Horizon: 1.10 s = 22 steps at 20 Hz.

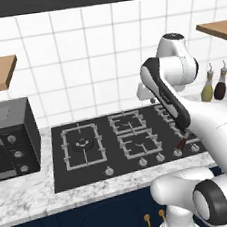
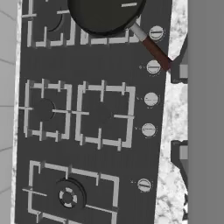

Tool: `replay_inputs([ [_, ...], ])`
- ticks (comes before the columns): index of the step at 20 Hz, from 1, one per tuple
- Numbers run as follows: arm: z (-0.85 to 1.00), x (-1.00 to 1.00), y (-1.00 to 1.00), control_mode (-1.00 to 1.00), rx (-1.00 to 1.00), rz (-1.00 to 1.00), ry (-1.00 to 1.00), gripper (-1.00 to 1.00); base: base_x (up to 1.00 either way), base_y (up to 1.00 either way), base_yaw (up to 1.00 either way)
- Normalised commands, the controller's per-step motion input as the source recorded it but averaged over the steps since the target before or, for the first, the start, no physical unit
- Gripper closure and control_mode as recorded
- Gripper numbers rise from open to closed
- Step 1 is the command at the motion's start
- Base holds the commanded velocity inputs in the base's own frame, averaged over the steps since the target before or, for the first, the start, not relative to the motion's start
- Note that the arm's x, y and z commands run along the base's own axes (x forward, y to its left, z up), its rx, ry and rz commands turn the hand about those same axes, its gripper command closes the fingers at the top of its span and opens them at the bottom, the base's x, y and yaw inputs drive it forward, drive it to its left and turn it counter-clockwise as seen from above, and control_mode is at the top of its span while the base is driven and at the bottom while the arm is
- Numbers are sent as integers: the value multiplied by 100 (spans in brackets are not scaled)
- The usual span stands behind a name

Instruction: Pick the kettle from the counter and place it on a stove burner. Then turn the burner on.

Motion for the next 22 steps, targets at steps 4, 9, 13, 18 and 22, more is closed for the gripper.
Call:
replay_inputs([
  [4,0,-39,-44,-100,3,-3,-9,-100,0,0,0],
  [9,0,-46,-100,-100,0,-5,-21,-100,0,0,0],
  [13,4,-52,-100,-100,0,-9,-27,-100,0,0,0],
  [18,0,-45,-100,-100,0,-13,-20,-100,0,0,0],
  [22,0,-38,-100,-100,0,-17,-19,-100,0,0,0],
])
